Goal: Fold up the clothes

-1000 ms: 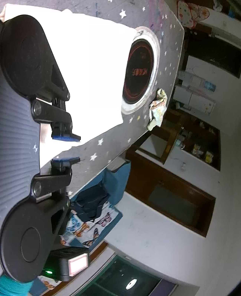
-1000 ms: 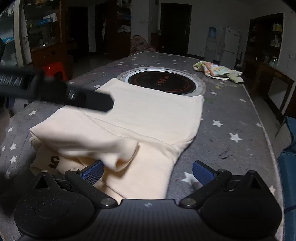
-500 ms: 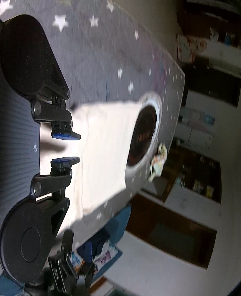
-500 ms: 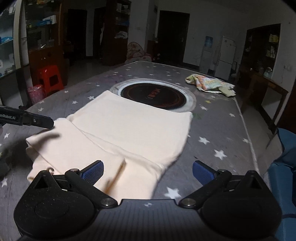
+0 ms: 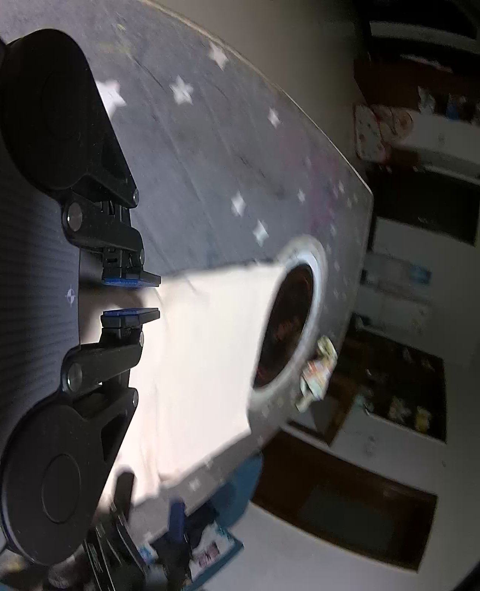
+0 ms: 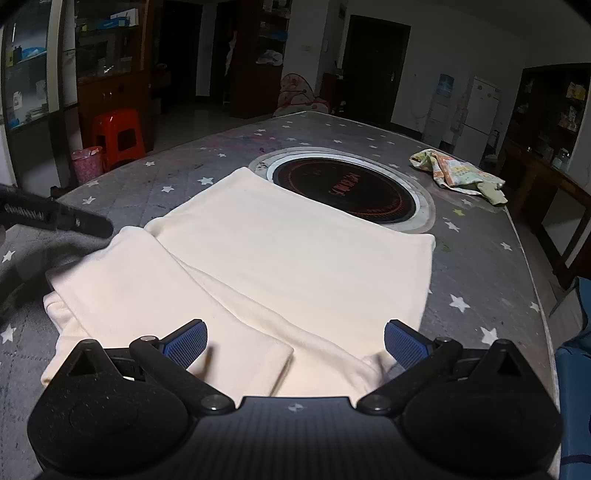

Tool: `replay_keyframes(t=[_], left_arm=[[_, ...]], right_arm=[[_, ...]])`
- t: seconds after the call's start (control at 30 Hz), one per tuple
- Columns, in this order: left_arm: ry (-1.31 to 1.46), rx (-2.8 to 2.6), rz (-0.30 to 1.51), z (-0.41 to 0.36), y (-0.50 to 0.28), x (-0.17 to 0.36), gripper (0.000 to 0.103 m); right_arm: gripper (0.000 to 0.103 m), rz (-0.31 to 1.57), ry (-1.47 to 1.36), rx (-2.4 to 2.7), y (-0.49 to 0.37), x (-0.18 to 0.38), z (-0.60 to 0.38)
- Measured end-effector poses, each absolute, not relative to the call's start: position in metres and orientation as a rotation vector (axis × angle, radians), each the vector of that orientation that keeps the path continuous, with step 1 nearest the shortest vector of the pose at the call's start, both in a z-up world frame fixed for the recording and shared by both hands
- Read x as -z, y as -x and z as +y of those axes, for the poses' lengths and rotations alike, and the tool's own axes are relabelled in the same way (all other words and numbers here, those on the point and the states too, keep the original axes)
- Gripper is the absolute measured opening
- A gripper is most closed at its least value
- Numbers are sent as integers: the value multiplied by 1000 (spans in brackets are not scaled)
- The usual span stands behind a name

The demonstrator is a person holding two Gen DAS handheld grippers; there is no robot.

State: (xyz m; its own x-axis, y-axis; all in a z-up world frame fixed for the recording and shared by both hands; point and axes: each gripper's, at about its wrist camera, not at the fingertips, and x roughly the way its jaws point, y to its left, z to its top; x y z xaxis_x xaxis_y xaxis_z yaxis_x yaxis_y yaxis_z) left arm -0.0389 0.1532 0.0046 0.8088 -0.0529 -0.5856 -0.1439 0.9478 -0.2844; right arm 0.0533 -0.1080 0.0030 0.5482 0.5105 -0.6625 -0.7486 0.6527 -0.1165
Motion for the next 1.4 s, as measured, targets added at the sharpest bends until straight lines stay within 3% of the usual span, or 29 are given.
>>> replay_keyframes(t=[0.7,1.4], left_arm=[[185,3,681,129,10,5,13],[41,148,701,86,52,4,16]], right_arm=[[103,633,484,-703,-69,14,-109],[103,599,517,-728,-19,4,-146]])
